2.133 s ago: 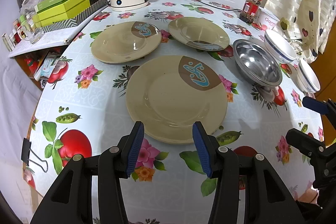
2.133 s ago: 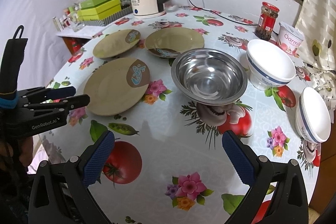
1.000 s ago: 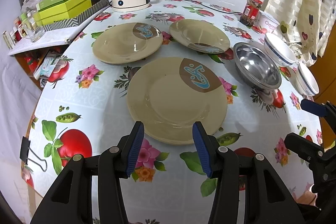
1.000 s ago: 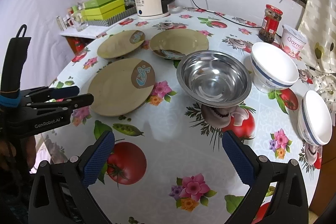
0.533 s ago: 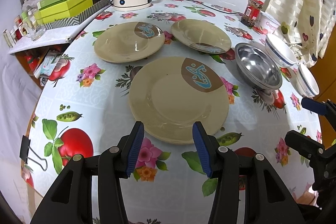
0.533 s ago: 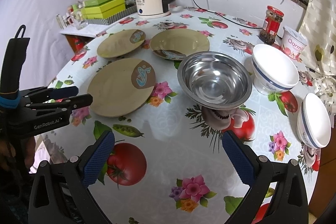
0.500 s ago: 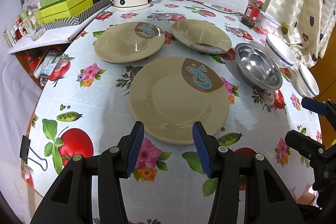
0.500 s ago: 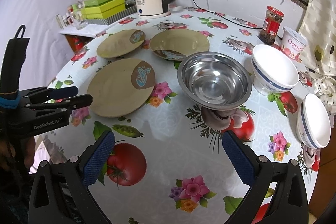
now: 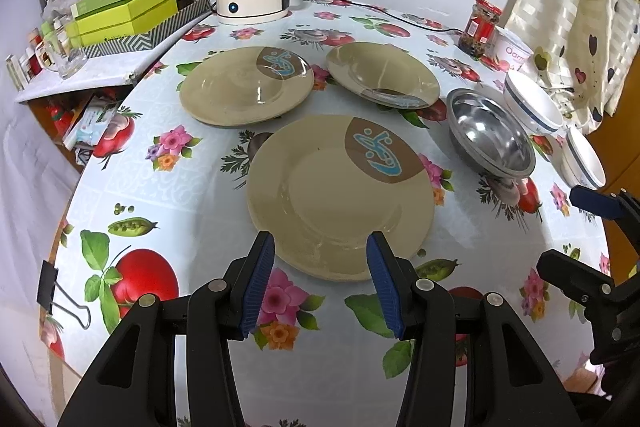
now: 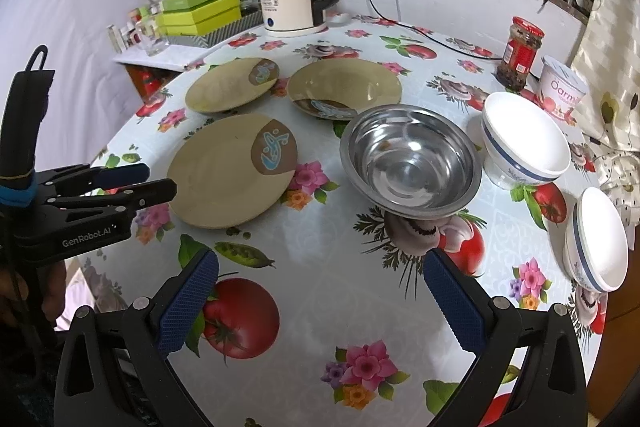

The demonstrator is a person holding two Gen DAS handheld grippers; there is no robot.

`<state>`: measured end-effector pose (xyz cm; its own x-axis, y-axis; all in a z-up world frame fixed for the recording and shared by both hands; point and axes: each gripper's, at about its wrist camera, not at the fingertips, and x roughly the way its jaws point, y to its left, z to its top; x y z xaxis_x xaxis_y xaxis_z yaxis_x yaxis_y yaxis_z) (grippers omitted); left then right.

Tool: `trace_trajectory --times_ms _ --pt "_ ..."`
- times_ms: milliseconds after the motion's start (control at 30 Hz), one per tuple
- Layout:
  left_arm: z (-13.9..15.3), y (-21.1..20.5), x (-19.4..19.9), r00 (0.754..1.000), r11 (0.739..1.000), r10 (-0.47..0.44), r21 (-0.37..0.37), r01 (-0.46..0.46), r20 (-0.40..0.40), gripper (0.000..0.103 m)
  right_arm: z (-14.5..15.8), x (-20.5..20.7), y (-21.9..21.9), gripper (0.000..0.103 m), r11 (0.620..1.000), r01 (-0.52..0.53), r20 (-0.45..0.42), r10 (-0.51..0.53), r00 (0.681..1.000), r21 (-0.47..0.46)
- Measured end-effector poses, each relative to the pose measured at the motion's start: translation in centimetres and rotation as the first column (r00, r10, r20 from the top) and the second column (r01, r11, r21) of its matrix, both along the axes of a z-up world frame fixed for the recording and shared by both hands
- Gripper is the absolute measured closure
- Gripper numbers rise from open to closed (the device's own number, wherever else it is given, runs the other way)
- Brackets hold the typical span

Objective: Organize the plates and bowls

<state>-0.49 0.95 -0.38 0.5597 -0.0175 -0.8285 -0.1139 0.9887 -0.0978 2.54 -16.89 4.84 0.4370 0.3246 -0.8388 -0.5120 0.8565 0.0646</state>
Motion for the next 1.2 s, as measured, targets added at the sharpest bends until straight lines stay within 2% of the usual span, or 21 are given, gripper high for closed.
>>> trace_trajectory --times_ms 233,833,1200 --pt "0.0 -0.1 0.2 1.0 1.0 -0.002 0.013 0.002 -0.002 0.054 0.0 0.4 0.5 0.0 1.0 -0.01 0.003 0.01 1.0 -0.003" --pt "0.1 0.8 0.8 1.0 0.999 -0.012 -0.042 0.013 0.024 0.054 0.1 1.1 2.1 0.0 0.999 -0.04 0.007 0.041 0.999 -0.015" --pt "0.0 2.9 1.6 0.999 0.997 0.039 -0.074 -0.037 0.034 0.054 0.7 2.6 4.2 0.0 0.997 -0.075 0.037 0.076 0.996 -0.03"
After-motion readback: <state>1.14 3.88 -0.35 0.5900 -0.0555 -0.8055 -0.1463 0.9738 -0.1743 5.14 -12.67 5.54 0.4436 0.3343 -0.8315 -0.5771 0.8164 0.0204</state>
